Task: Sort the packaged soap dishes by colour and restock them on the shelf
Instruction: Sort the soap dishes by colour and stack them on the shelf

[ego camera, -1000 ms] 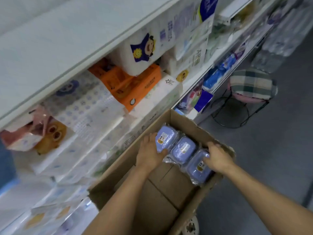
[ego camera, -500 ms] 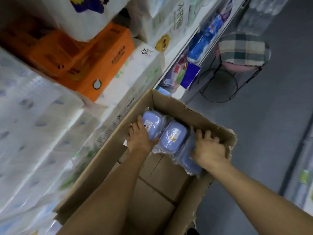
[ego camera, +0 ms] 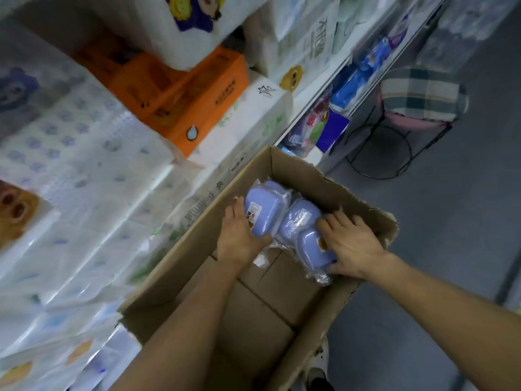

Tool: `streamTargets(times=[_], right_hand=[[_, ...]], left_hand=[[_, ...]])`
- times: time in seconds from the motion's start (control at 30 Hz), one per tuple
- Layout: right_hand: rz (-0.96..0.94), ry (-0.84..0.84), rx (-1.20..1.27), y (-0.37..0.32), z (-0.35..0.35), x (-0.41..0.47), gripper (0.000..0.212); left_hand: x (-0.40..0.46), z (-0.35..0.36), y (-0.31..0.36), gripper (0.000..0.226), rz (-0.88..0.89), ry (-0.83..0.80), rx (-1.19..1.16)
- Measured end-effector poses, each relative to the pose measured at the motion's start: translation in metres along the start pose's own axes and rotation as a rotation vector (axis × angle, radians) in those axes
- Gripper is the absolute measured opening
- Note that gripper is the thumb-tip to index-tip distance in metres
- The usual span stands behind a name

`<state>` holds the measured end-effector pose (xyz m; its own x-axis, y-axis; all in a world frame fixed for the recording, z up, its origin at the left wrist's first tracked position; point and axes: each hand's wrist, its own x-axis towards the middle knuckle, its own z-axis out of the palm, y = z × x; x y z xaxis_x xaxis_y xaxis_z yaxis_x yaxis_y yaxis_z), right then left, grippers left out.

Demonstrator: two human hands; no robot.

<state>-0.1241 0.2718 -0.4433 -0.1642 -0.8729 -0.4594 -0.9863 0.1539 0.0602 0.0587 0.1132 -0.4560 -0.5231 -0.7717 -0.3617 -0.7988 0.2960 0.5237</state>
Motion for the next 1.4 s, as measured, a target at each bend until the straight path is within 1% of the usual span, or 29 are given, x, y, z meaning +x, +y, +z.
streamTargets(times=[0.03, 0.13, 0.2, 0.27, 0.33, 0.43, 0.5, 0.53, 0.6, 0.8, 0.83, 0.9, 0.93, 1.03, 1.07, 1.17, 1.23, 1.3, 1.33, 1.4], right_hand=[[0.032, 0.045, 0.083, 0.0, -0.009, -0.006, 0.09], [0.109, 0.09, 0.386, -0.009, -0.046, -0.024, 0.092], [0.103, 0.129, 0.6, -0.02, -0.071, -0.038, 0.092], [0.077, 0.183, 0.799, -0.032, -0.094, -0.05, 0.085], [0.026, 0.227, 0.949, -0.047, -0.116, -0.059, 0.081], [-0.079, 0.219, 1.152, -0.07, -0.152, -0.067, 0.083], [-0.173, 0.251, 1.238, -0.086, -0.18, -0.07, 0.079], [-0.225, 0.265, 1.268, -0.095, -0.197, -0.072, 0.076], [-0.347, 0.301, 1.289, -0.116, -0.235, -0.08, 0.071], [-0.561, 0.385, 1.254, -0.184, -0.33, -0.093, 0.077], [-0.588, 0.393, 1.253, -0.198, -0.344, -0.092, 0.075], [-0.637, 0.414, 1.25, -0.229, -0.37, -0.089, 0.062], [-0.67, 0.424, 1.247, -0.246, -0.383, -0.089, 0.059], [-0.774, 0.441, 1.247, -0.299, -0.422, -0.089, 0.07], [-0.799, 0.45, 1.246, -0.317, -0.434, -0.086, 0.069], [-0.819, 0.509, 1.206, -0.369, -0.469, -0.076, 0.052], [-0.821, 0.567, 1.161, -0.4, -0.494, -0.064, 0.049], [-0.827, 0.617, 1.079, -0.428, -0.519, -0.052, 0.054], [-0.823, 0.641, 1.019, -0.441, -0.531, -0.045, 0.059], [-0.792, 0.711, 0.846, -0.465, -0.553, -0.029, 0.071]], left_hand=[[-0.014, -0.011, 0.0, 0.112, 0.006, 0.029, -0.022], [-0.059, -0.046, 0.003, 0.109, 0.028, 0.125, -0.082], [-0.088, -0.072, 0.008, 0.106, 0.015, 0.172, -0.112], [-0.118, -0.099, 0.013, 0.104, -0.007, 0.212, -0.146], [-0.149, -0.125, 0.017, 0.099, -0.013, 0.27, -0.19], [-0.193, -0.165, 0.019, 0.073, 0.018, 0.411, -0.234], [-0.219, -0.193, 0.019, 0.072, 0.036, 0.5, -0.247], [-0.231, -0.208, 0.018, 0.077, 0.046, 0.545, -0.245], [-0.253, -0.237, 0.018, 0.083, 0.041, 0.628, -0.238], [-0.32, -0.323, 0.009, 0.068, 0.022, 0.82, -0.274], [-0.331, -0.336, 0.004, 0.068, 0.016, 0.848, -0.288], [-0.351, -0.363, -0.01, 0.075, -0.004, 0.904, -0.3], [-0.361, -0.377, -0.018, 0.079, -0.013, 0.935, -0.296], [-0.39, -0.422, -0.052, 0.085, -0.058, 1.012, -0.272], [-0.4, -0.44, -0.065, 0.086, -0.08, 1.039, -0.251], [-0.427, -0.501, -0.112, 0.084, -0.118, 1.149, -0.173], [-0.437, -0.547, -0.148, 0.086, -0.16, 1.201, -0.117], [-0.436, -0.59, -0.182, 0.088, -0.209, 1.189, -0.035], [-0.433, -0.609, -0.197, 0.088, -0.23, 1.154, 0.005], [-0.42, -0.639, -0.222, 0.088, -0.254, 1.023, 0.081]])
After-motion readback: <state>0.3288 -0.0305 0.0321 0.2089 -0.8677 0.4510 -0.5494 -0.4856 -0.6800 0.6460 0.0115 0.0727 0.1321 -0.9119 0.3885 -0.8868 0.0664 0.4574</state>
